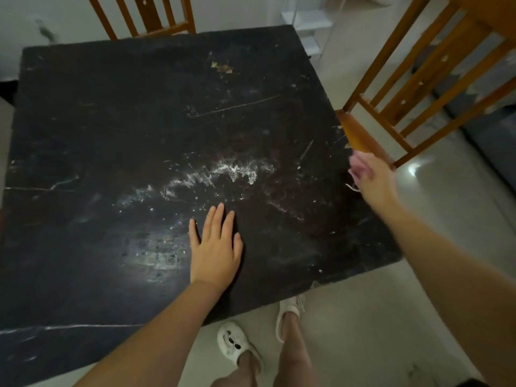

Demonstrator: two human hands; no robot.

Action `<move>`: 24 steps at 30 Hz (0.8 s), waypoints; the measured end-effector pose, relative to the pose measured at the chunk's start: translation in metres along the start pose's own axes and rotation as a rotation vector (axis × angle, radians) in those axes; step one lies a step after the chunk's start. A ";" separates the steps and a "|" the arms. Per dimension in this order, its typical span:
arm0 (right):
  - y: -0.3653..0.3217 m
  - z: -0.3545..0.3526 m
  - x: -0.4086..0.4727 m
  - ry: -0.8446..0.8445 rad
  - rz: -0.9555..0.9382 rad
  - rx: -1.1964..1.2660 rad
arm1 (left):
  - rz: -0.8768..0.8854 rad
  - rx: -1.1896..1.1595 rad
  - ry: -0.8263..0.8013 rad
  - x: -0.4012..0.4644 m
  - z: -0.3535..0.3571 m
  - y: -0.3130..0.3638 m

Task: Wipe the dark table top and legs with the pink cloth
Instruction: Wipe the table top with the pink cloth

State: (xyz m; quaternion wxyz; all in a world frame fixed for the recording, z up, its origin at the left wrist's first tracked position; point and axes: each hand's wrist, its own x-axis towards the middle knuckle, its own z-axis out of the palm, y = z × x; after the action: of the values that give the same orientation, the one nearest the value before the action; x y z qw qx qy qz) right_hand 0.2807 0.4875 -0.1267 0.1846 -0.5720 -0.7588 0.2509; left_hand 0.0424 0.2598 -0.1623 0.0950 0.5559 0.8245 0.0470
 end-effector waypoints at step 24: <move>-0.038 0.042 -0.141 0.003 -0.213 0.130 | 0.003 -0.040 0.015 -0.001 -0.004 0.003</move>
State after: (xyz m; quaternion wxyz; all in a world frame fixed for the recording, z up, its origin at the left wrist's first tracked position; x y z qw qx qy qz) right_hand 0.2665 0.3370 -0.1371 0.2478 -0.4755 -0.7971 0.2777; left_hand 0.0450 0.2601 -0.1573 0.0998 0.5546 0.8233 0.0677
